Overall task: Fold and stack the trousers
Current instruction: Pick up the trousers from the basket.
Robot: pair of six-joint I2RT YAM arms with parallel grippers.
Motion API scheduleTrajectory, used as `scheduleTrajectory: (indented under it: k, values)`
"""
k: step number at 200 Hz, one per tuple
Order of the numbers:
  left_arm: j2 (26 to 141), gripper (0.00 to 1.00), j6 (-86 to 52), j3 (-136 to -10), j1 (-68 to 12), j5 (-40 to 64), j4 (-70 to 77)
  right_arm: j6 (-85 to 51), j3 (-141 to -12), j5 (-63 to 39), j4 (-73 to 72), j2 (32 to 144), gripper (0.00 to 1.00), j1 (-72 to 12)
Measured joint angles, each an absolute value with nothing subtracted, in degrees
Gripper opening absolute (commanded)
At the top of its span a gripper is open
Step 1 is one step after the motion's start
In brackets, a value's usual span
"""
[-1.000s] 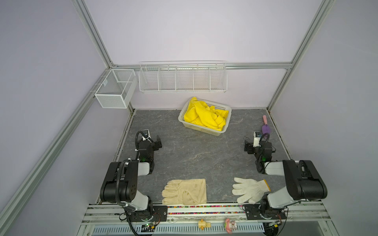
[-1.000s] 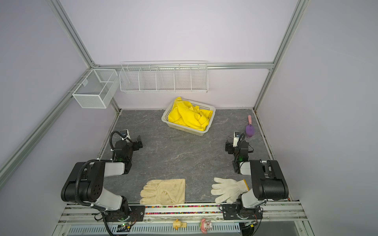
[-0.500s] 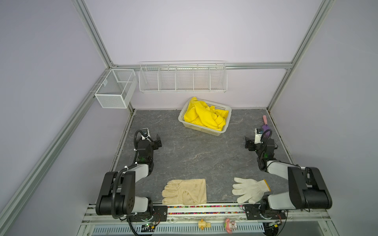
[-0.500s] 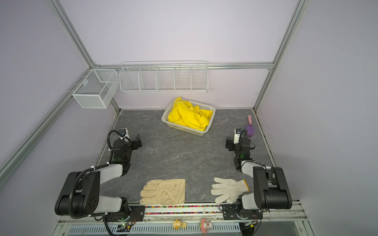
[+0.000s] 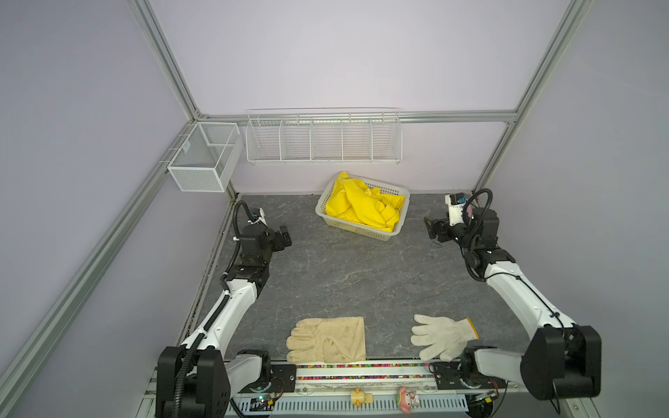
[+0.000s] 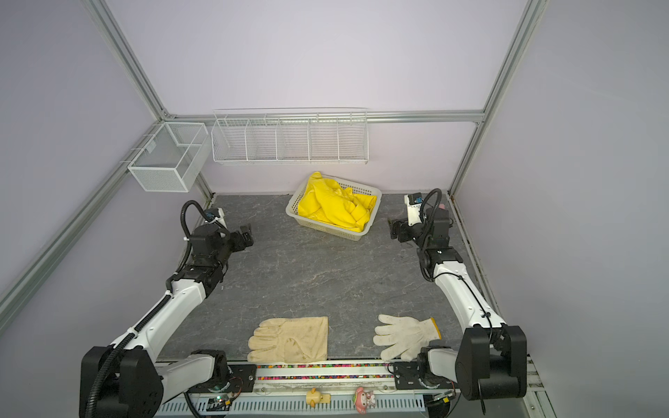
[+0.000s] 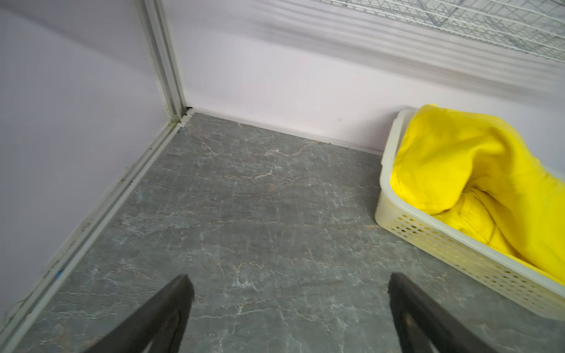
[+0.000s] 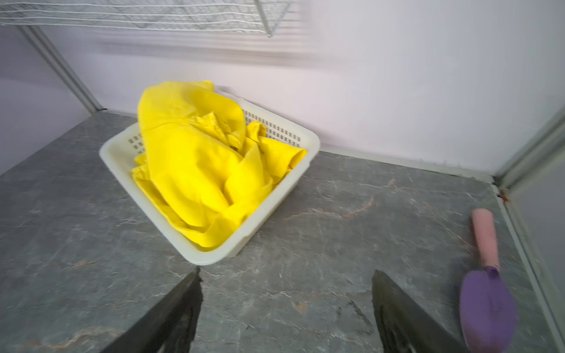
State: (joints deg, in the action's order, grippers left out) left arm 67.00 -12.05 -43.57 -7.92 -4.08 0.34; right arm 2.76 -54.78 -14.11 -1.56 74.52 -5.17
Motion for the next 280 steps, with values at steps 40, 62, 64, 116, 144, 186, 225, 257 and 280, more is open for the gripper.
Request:
scheduleTrajectory:
  k: [40, 62, 64, 116, 144, 186, 225, 257, 280]
  values:
    - [67.5, 0.99, -13.8, -44.6, -8.9, 7.1, -4.3, 4.5, -65.1, -20.4, 6.2, 84.8, 0.88, -10.1]
    - [69.4, 0.99, -15.5, -45.2, -9.0, 12.6, -4.5, 5.2, -71.6, -21.9, 9.1, 92.7, 0.88, -11.9]
    - [69.5, 0.99, -15.7, -45.2, -9.0, 12.9, -4.4, 5.2, -72.0, -22.0, 9.2, 93.3, 0.88, -12.1]
    - [71.7, 0.99, -20.5, -45.2, -9.0, 22.8, 0.1, 3.8, -85.8, -23.4, 12.9, 110.5, 0.88, -15.1]
    - [71.7, 0.99, -21.5, -45.2, -9.0, 25.1, 1.0, 1.9, -91.4, -22.6, 13.6, 116.8, 0.88, -15.3]
    - [71.7, 0.99, -21.5, -45.1, -9.0, 26.5, 1.0, -0.3, -99.8, -19.6, 14.2, 124.1, 0.88, -16.4]
    - [71.1, 0.99, -21.5, -45.0, -9.0, 27.1, 0.9, -2.3, -107.9, -17.8, 15.6, 131.2, 0.88, -18.2]
    - [71.0, 0.99, -21.4, -45.0, -9.0, 27.1, -0.4, -2.7, -113.7, -14.4, 19.0, 136.8, 0.88, -20.0]
    - [70.8, 0.99, -21.2, -45.0, -9.0, 27.1, -1.6, -3.0, -117.0, -12.0, 20.7, 139.0, 0.89, -21.1]
